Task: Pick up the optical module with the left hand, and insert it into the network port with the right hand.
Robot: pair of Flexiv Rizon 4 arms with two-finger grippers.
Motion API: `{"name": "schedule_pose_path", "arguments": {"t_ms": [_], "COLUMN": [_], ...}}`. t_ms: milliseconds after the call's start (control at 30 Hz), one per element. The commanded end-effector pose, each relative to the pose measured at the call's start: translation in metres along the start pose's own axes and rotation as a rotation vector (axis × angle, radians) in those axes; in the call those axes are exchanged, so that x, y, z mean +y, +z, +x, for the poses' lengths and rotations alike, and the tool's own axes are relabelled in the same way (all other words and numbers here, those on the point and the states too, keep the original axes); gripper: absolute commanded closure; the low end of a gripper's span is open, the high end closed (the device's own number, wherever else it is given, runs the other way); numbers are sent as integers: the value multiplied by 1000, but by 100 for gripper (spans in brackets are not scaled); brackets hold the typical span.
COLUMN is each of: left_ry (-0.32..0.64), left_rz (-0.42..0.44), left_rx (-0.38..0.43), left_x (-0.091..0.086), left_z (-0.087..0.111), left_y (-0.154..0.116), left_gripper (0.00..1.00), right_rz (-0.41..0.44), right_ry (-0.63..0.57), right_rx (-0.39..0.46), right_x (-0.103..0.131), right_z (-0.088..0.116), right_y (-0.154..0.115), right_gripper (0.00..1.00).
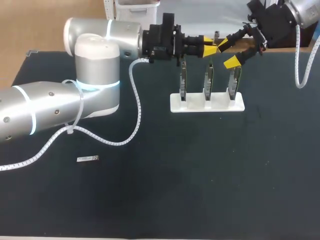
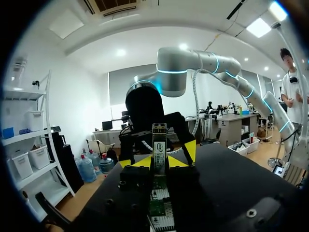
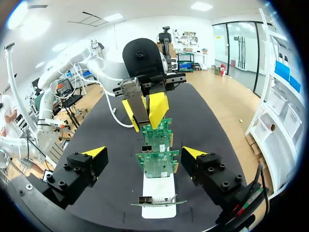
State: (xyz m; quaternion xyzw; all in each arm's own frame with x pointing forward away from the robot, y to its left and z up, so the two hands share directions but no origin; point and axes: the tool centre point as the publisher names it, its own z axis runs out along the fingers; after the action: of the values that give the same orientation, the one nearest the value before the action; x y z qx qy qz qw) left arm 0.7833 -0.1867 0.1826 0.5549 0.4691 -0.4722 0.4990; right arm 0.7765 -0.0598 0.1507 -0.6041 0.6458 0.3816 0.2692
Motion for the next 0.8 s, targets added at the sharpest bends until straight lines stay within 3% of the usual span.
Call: {"name": "schedule_pose_path", "arguments": {"t_ms": [33, 800], "left_ry": [-2, -33], "left_rz": [-8, -41], "left_rx": [-11, -19], "left_x": [-3, -6], "left_z": [3, 6], "left_y": [-3, -3], "left_gripper": [100, 100], "right_rz": [5, 5], "right_ry": [0, 0], "right_rx": [0, 0], "right_x": [2, 2], "right_z": [0, 0], "right_y": [0, 0], "right_gripper": [0, 0]}}
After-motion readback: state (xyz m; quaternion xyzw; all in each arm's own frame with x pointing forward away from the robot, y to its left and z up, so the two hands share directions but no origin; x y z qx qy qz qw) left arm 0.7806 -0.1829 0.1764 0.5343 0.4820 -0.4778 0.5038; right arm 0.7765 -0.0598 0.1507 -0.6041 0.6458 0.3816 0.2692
